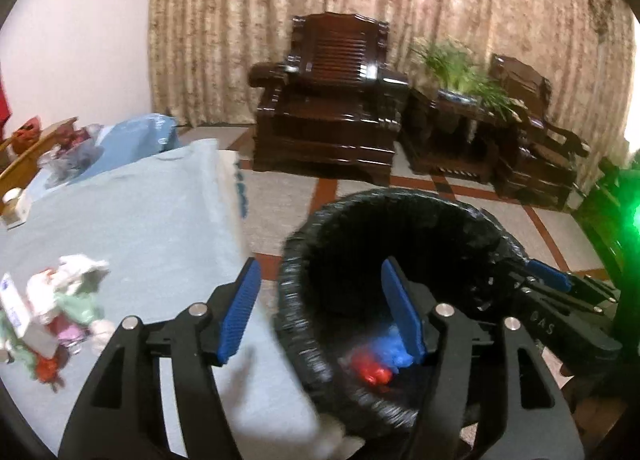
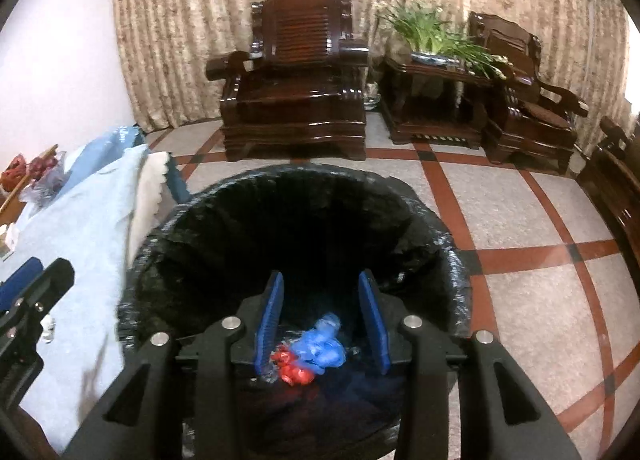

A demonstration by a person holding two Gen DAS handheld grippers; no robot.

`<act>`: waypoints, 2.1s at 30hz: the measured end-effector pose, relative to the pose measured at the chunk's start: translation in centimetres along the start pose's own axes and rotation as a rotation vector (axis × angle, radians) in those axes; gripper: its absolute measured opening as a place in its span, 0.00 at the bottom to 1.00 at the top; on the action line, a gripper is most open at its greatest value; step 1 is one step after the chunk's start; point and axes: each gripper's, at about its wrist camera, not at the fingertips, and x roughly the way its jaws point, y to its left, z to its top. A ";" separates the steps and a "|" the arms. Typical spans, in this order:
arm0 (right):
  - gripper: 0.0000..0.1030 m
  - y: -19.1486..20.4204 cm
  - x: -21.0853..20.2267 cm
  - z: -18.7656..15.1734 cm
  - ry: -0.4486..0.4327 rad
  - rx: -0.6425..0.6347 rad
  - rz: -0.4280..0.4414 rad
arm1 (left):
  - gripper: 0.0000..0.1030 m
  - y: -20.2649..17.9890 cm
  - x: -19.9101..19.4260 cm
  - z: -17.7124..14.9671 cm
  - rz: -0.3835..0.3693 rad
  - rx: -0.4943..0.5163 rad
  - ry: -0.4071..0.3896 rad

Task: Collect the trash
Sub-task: 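Carry both bags over the black bin and open both grippers to drop them, then return both tools to the table and close the left gripper on the green glove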

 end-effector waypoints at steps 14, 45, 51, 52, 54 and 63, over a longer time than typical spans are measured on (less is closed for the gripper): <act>0.51 14.8 -6.7 -2.7 -0.029 -0.223 0.285 | 0.82 17.6 -13.4 -5.2 0.389 -0.241 -0.026; 0.51 31.4 -2.7 -7.3 0.084 -0.455 0.517 | 0.64 30.1 -7.2 -9.6 0.469 -0.332 0.055; 0.51 33.0 -2.7 -7.5 0.091 -0.481 0.565 | 0.10 30.4 -7.3 -9.2 0.389 -0.303 0.032; 0.51 33.3 -2.9 -7.6 0.090 -0.488 0.576 | 0.09 30.2 -7.5 -9.2 0.391 -0.299 0.025; 0.51 34.1 -3.3 -7.9 0.086 -0.506 0.598 | 0.00 30.1 -8.6 -9.1 0.397 -0.301 0.005; 0.51 37.6 -4.6 -9.3 0.076 -0.565 0.663 | 0.01 31.7 -11.4 -10.1 0.408 -0.371 0.002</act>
